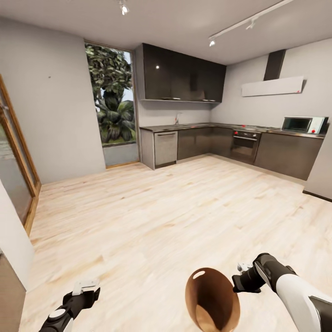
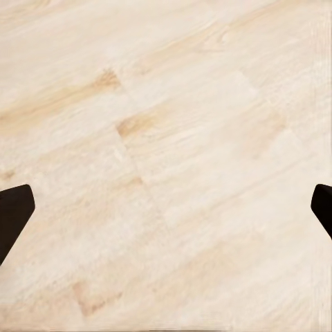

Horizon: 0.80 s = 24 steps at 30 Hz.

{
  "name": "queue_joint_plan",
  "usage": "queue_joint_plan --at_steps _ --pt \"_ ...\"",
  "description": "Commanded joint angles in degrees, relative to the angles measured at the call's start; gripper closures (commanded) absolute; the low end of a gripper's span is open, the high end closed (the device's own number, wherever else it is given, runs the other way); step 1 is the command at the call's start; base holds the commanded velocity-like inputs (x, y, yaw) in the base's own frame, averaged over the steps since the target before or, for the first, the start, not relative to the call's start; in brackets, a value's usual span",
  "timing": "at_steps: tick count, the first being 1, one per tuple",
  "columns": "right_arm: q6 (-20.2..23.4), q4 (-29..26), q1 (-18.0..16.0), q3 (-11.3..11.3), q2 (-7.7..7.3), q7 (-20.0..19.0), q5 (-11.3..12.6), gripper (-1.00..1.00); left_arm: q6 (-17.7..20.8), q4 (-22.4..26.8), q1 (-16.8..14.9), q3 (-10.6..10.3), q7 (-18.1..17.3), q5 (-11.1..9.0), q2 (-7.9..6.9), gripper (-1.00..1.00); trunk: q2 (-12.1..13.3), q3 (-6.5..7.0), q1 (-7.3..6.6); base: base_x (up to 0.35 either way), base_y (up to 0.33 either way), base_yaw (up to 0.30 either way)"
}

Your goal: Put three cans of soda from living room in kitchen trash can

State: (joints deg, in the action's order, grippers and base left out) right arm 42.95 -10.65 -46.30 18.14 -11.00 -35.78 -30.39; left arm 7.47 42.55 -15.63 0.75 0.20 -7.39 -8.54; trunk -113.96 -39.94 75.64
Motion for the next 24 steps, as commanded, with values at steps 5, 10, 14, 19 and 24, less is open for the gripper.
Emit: queue_joint_plan --at_steps 5,10,14,19,24 --pt "0.3 0.1 0.1 0.7 -0.09 -0.1 1.3 1.00 0.0 0.0 0.0 0.0 0.0 0.0 0.01 -1.00 0.0 0.01 0.00 -0.089 0.020 0.124" --pt "-5.6 0.3 1.1 0.7 -0.16 -0.6 1.4 1.00 0.0 0.0 0.0 0.0 0.1 0.0 0.01 -1.00 0.0 0.01 0.00 -0.254 0.105 0.020" --pt "-6.7 0.3 1.2 0.8 -0.20 -0.7 1.4 1.00 0.0 0.0 0.0 0.0 0.1 0.0 0.02 -1.00 0.0 0.01 0.00 -0.294 0.111 0.004" --pt "-6.9 0.4 1.3 0.7 -0.11 -0.6 1.5 1.00 0.0 0.0 0.0 0.0 0.2 0.0 0.03 -1.00 0.0 0.01 0.00 -0.311 0.055 0.001" --pt "-7.0 0.3 1.3 0.6 -0.07 -0.6 1.4 1.00 0.0 0.0 0.0 0.0 0.2 0.0 0.04 -1.00 0.0 0.01 0.00 -0.321 0.013 0.000"
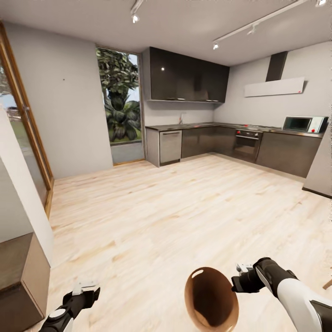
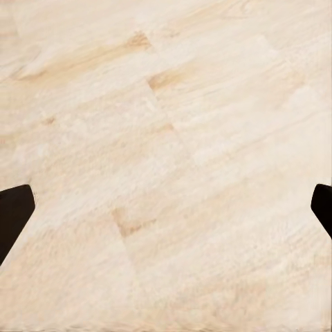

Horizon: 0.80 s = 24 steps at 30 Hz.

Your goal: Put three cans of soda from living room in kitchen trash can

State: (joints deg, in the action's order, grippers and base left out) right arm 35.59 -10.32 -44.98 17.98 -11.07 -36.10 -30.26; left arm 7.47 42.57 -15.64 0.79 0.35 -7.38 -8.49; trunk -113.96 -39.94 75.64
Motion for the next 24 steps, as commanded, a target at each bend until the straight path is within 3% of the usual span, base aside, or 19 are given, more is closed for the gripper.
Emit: queue_joint_plan --at_steps 1,10,24 --pt "0.4 0.0 0.0 0.8 0.02 -0.2 1.3 1.00 0.0 0.0 0.0 0.0 0.0 0.0 -0.01 -1.00 0.0 0.01 0.00 -0.323 0.005 0.000" --pt "0.4 0.3 0.0 0.7 0.17 -0.2 1.3 1.00 -0.1 0.0 0.0 0.0 0.1 0.0 0.05 -1.00 0.0 0.01 0.00 -0.310 0.001 0.123" --pt "0.4 0.3 0.0 0.6 0.26 0.0 1.3 1.00 -1.3 -0.1 0.0 0.0 0.1 0.0 0.06 -1.00 0.0 0.01 0.00 -0.023 0.000 0.249"
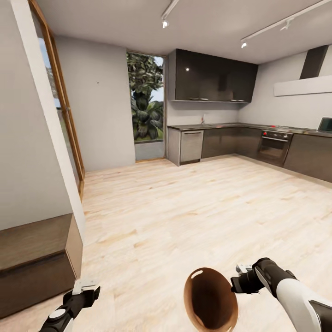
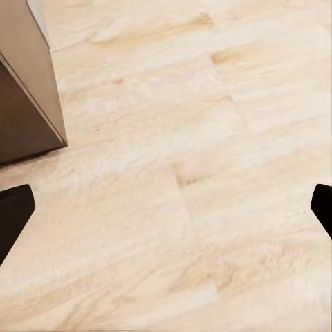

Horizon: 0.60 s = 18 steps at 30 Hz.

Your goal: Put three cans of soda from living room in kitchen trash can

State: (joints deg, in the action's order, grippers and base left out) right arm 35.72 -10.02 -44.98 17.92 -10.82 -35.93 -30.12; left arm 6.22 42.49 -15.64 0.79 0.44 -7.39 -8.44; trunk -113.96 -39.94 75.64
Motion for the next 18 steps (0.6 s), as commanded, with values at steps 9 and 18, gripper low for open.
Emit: queue_joint_plan --at_steps 9,18 --pt "0.3 0.0 0.0 0.7 0.36 0.0 1.1 1.00 -0.1 0.0 0.0 -0.1 0.0 0.0 0.00 -1.00 0.0 0.01 0.00 -0.126 0.000 0.253" --pt "0.3 0.0 0.0 0.8 0.60 0.1 1.0 1.00 -0.1 0.0 0.0 -0.1 0.0 0.0 0.00 -1.00 0.0 0.01 0.00 -0.308 0.000 0.236"
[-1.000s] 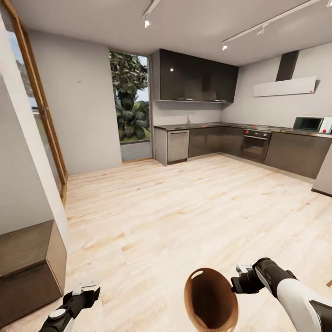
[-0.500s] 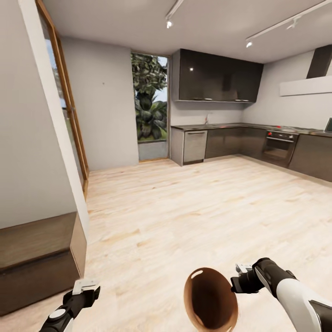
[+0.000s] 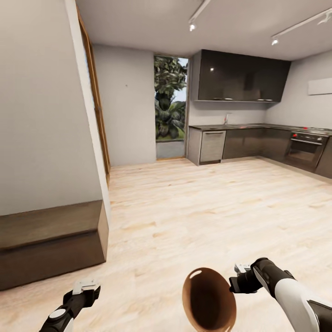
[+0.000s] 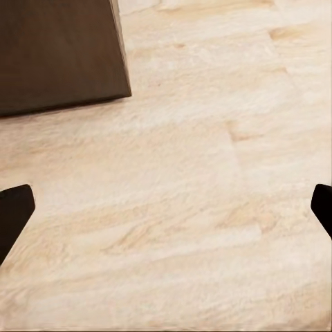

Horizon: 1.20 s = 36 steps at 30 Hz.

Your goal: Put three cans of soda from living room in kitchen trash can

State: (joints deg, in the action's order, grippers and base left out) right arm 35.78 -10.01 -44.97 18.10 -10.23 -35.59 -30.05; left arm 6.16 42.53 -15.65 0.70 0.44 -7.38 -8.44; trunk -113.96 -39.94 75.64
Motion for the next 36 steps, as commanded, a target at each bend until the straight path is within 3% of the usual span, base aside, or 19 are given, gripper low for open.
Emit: queue_joint_plan --at_steps 1,15,24,36 --pt "0.3 0.0 0.0 0.6 0.01 -0.2 1.0 1.00 0.0 0.0 0.0 0.0 0.0 0.0 0.00 -1.00 0.0 0.01 0.00 -0.259 0.000 0.107" --pt "0.3 -0.1 0.0 0.6 0.18 0.0 1.0 1.00 0.0 -0.1 0.0 -0.1 0.1 0.0 0.00 -1.00 0.0 0.01 0.00 -0.027 0.000 0.027" --pt "0.3 -0.1 0.0 0.6 0.20 0.0 1.0 1.00 0.0 -0.4 -0.1 -0.1 0.1 0.0 0.00 -1.00 0.0 0.01 0.00 -0.027 0.008 0.215" --pt "0.3 0.0 0.0 0.6 0.21 0.0 1.0 1.00 0.0 -0.7 -0.1 -0.1 0.1 0.1 0.00 -1.00 0.0 0.01 0.00 -0.236 0.155 0.251"
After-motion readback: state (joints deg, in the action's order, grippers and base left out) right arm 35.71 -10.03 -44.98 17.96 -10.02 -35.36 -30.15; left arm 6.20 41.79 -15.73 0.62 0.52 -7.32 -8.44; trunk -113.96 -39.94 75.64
